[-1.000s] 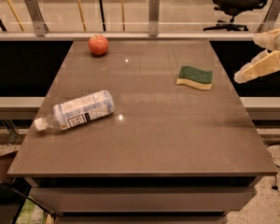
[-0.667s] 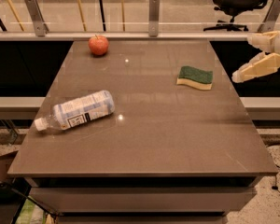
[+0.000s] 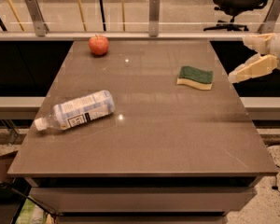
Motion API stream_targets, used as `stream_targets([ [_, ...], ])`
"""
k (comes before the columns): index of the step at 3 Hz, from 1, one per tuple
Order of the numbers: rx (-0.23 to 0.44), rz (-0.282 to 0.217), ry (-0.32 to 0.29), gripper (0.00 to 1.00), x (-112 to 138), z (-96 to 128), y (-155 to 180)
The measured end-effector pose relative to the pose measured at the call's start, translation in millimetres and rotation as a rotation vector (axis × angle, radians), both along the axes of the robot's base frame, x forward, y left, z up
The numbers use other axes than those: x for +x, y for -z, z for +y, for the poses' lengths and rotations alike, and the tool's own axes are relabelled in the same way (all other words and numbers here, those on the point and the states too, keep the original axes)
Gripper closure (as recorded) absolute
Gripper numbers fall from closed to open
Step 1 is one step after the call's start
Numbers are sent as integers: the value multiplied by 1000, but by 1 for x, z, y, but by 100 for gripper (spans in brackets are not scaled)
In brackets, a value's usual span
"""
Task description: Move sponge near apple
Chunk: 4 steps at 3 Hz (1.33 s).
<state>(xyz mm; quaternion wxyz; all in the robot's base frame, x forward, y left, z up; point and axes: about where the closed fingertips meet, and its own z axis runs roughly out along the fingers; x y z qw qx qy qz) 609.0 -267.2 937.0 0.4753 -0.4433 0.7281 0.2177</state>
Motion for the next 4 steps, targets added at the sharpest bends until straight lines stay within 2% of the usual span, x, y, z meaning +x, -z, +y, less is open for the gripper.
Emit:
stream_targets([
  [2, 71, 5, -33, 0, 10, 13, 27],
  [4, 81, 25, -54, 0, 28, 23, 57],
])
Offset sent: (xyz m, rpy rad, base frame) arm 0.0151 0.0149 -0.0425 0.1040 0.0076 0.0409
